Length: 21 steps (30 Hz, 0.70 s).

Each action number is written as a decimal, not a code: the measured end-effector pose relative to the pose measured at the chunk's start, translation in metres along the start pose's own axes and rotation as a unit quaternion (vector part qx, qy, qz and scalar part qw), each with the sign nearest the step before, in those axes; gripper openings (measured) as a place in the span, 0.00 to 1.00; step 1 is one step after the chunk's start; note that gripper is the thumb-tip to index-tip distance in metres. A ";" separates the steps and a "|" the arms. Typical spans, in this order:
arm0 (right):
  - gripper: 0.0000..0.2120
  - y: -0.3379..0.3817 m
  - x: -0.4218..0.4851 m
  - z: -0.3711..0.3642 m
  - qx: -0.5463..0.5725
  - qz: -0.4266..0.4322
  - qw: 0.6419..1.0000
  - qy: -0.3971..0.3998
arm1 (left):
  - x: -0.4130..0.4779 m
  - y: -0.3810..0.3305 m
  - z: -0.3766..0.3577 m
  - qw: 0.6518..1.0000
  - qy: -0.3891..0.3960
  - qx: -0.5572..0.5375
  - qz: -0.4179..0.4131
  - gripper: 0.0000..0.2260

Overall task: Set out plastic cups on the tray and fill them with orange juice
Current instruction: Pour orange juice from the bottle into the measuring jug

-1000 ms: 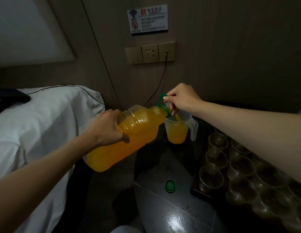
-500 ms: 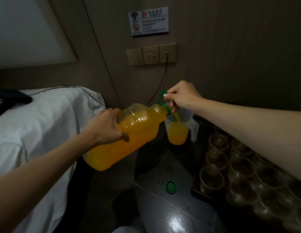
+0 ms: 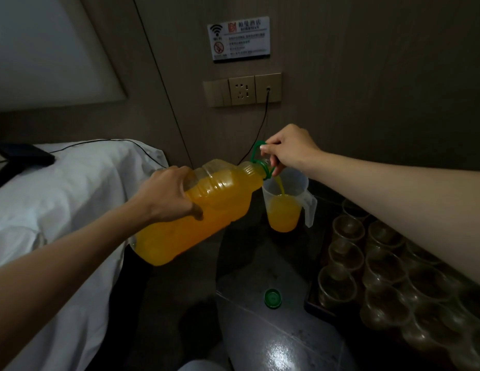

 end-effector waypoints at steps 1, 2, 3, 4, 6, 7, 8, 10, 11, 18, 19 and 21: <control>0.08 0.000 0.000 0.000 0.000 0.000 1.000 0.000 | 0.000 0.000 0.001 1.000 0.000 0.001 0.000 0.39; 0.08 0.000 0.000 0.000 0.001 -0.001 1.000 0.001 | 0.000 -0.001 0.002 1.000 0.001 0.003 0.000 0.39; 0.08 0.001 -0.001 0.000 0.002 -0.003 1.000 0.001 | 0.000 -0.001 0.003 1.000 0.002 0.005 0.001 0.39; 0.08 0.001 -0.001 0.000 0.002 -0.004 1.000 0.001 | 0.001 -0.001 0.004 1.000 0.003 0.006 0.001 0.39; 0.09 0.001 -0.002 0.001 0.002 -0.006 1.000 0.001 | 0.001 -0.001 0.006 1.000 0.007 0.007 -0.001 0.39; 0.09 0.002 -0.002 0.001 0.003 -0.006 1.000 -0.001 | 0.001 -0.001 0.007 1.000 0.008 0.007 -0.003 0.39; 0.09 0.002 -0.002 0.001 0.004 -0.006 1.000 -0.002 | 0.001 -0.001 0.009 1.000 0.009 0.007 -0.006 0.39; 0.09 0.003 -0.002 0.002 0.001 -0.005 1.000 -0.003 | 0.002 -0.001 0.011 1.000 0.006 0.010 -0.009 0.38; 0.09 0.003 -0.001 0.002 0.000 -0.004 1.000 -0.002 | 0.002 -0.002 0.011 1.000 0.004 0.012 -0.009 0.38; 0.09 0.003 0.000 0.002 0.000 -0.006 1.000 -0.001 | 0.001 -0.002 0.012 1.000 0.010 0.007 -0.006 0.38; 0.09 0.003 0.001 0.002 0.000 -0.006 1.000 -0.001 | 0.001 -0.002 0.013 1.000 0.011 0.007 -0.004 0.38; 0.08 0.004 0.001 0.003 0.001 -0.007 1.000 -0.003 | 0.001 -0.004 0.013 1.000 0.011 0.006 -0.002 0.38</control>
Point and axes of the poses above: each hand's wrist, its own x-axis towards the middle knuckle, its own z-axis out of the back of the hand, y = z × x, the point moved 2 cm from there along x, towards the middle knuckle, and after that the axes turned 1 degree about -y, right-handed, at the moved point
